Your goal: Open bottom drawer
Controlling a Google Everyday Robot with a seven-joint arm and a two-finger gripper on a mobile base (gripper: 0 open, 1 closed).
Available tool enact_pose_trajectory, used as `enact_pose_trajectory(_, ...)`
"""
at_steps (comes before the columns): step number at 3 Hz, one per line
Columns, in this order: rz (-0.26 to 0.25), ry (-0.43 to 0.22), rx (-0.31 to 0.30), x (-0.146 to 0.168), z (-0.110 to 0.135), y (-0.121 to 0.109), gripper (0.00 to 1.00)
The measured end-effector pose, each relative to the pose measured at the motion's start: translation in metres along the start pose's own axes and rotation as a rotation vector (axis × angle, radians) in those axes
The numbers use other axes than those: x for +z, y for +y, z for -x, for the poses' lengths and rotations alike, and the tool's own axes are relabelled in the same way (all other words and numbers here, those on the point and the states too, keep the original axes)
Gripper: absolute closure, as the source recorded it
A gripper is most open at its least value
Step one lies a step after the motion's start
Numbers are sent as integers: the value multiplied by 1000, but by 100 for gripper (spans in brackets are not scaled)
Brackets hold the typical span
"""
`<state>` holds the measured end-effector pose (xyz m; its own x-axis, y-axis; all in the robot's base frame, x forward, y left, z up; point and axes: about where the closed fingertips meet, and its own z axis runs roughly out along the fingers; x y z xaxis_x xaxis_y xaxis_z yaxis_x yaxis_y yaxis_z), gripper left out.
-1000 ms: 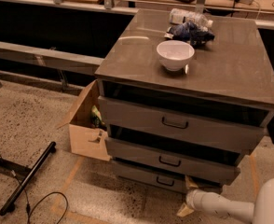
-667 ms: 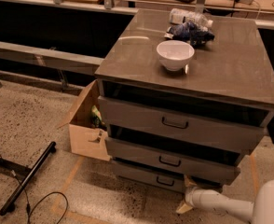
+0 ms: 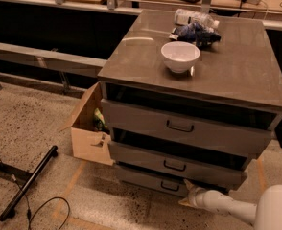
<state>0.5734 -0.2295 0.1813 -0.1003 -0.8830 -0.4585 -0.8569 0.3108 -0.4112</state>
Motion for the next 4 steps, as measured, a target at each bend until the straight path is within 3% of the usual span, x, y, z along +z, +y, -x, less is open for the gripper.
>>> enact_pose_trajectory(2, 33, -10, 3, 5, 4, 5, 85)
enact_pose_trajectory(3, 33, -10, 3, 2, 6, 3, 100)
enact_pose_trajectory(4, 33, -10, 3, 0, 7, 2, 100)
